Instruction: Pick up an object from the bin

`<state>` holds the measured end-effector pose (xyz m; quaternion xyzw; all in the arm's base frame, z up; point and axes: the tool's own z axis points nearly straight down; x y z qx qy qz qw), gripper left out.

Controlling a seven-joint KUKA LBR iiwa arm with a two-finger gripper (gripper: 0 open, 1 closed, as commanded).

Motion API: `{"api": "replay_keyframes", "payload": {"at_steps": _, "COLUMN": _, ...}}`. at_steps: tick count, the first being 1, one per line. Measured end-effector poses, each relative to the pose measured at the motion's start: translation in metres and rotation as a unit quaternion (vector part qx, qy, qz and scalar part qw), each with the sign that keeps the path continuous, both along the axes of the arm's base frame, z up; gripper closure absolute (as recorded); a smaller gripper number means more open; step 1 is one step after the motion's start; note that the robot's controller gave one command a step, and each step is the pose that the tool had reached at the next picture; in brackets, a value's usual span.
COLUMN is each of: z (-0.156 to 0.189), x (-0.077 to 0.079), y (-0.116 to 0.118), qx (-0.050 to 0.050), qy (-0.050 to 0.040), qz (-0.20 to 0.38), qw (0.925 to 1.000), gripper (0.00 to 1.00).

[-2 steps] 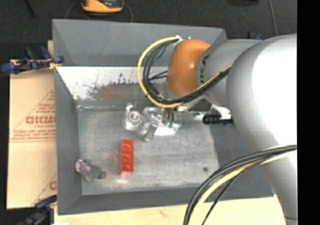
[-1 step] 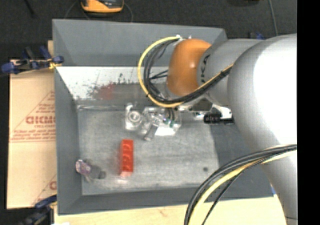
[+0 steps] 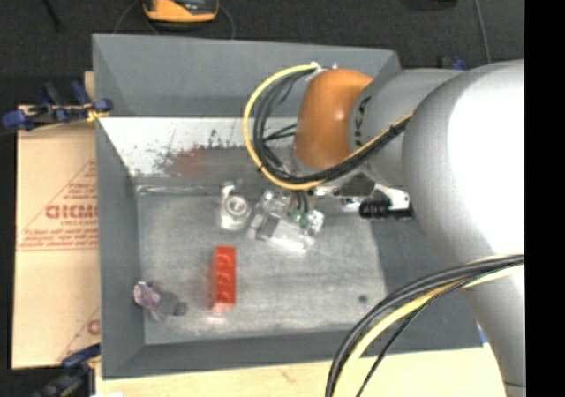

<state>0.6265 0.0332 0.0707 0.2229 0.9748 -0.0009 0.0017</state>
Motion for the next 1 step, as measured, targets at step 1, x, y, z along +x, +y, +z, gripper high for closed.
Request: {"api": "replay_keyframes", "payload": {"at_steps": 1, "z": 0.0357, "x": 0.0005, "y": -0.0009, "qx": 0.001, "qy": -0.0005, "qz": 0.001, "qw": 1.0000, "gripper": 1.00}}
